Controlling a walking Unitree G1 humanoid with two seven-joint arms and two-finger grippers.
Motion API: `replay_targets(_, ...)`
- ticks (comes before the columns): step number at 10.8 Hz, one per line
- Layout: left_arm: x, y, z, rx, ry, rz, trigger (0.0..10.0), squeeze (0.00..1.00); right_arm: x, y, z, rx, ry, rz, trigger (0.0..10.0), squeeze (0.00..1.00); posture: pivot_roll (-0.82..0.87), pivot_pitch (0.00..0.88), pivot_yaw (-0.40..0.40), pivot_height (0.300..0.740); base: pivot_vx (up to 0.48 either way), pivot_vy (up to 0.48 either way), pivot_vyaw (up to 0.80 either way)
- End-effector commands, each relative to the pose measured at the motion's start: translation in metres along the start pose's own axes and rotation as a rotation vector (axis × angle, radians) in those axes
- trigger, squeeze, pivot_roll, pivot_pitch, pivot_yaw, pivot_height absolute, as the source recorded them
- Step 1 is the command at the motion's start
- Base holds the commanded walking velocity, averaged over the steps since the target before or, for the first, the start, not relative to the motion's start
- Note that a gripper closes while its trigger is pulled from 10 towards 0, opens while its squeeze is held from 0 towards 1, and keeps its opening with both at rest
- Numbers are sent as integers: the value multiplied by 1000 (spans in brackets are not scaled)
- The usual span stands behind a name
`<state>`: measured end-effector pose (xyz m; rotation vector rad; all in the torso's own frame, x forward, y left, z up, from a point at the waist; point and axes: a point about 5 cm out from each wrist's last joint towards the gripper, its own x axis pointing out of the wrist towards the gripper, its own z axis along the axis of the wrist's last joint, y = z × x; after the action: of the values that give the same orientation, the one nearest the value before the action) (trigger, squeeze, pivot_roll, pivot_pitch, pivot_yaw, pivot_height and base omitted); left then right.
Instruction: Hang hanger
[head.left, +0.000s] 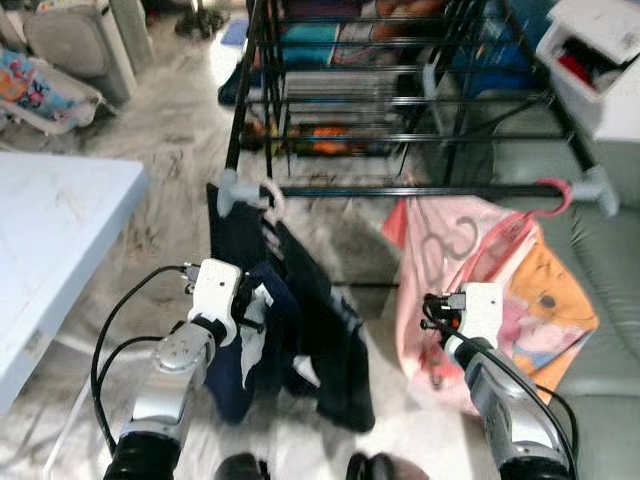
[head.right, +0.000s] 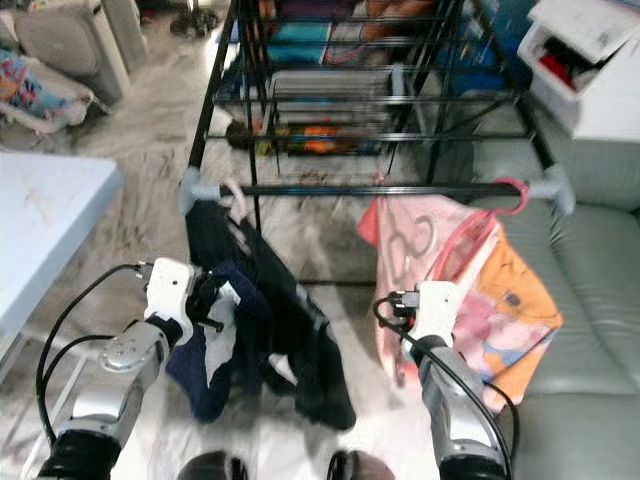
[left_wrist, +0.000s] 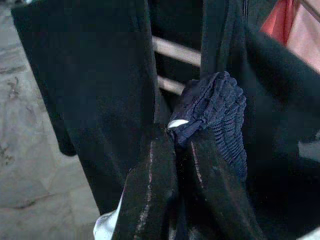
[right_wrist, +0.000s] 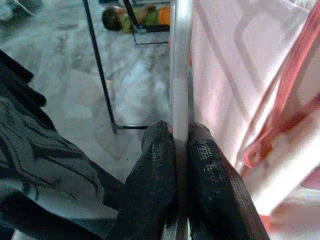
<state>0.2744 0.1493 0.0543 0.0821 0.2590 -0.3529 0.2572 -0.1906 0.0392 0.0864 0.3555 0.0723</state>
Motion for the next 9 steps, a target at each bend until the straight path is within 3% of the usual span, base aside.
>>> replay_targets(1,1,1,3,0,-9,3,10000,0,3,1,4,14,-4,6,10000,0,-81,0,15,740,-281,0,0)
replay_targets(3,1,1,3,1,-8,5,10000,0,2,-4,8,59,-10,-14,10000,0,-79,0,14,740,-281,0,0)
replay_targets(8,1,4,1,17,7,3,10000,0,1,1,5,-161,-13,-30,10000,0,-85,0,25,740,-283,0,0)
replay_targets(9,1,4,2,20,5,3,10000,0,-1,0,3,-154,0,-28,10000,0,-87,0,27,740,-270,0,0)
